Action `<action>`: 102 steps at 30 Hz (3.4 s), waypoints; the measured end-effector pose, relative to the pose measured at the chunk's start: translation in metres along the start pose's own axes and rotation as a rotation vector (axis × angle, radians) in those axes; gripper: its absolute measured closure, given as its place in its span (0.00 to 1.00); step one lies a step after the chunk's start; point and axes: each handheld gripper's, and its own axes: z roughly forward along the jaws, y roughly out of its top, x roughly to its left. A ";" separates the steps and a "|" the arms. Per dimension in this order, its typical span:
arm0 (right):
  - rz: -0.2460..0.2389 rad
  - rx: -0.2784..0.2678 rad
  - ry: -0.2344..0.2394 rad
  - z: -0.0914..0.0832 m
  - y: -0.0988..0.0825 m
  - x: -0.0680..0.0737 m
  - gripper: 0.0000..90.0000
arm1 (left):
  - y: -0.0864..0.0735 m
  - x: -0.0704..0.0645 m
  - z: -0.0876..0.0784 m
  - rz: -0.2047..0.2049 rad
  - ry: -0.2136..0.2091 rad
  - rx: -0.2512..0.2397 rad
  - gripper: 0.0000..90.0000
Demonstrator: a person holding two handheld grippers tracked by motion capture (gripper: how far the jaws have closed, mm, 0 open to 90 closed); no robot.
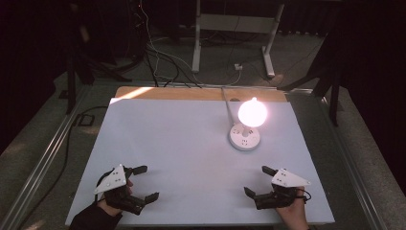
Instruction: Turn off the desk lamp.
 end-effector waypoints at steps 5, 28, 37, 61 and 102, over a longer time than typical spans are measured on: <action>-0.018 -0.005 -0.003 0.001 -0.001 0.003 0.00 | 0.001 0.000 0.000 0.008 0.011 -0.008 0.01; -0.009 0.055 0.046 0.001 0.014 0.013 0.00 | 0.000 -0.001 0.002 0.010 0.000 -0.005 0.01; -0.019 0.008 0.031 -0.004 0.028 0.014 0.00 | 0.000 -0.001 0.002 0.010 0.002 -0.006 0.01; 0.017 -0.045 -0.056 -0.009 0.060 -0.011 0.00 | 0.000 -0.001 0.001 0.010 0.000 -0.013 0.01; 0.114 -0.012 -0.145 0.022 0.069 -0.071 0.00 | 0.000 -0.001 0.000 0.002 -0.006 -0.028 0.01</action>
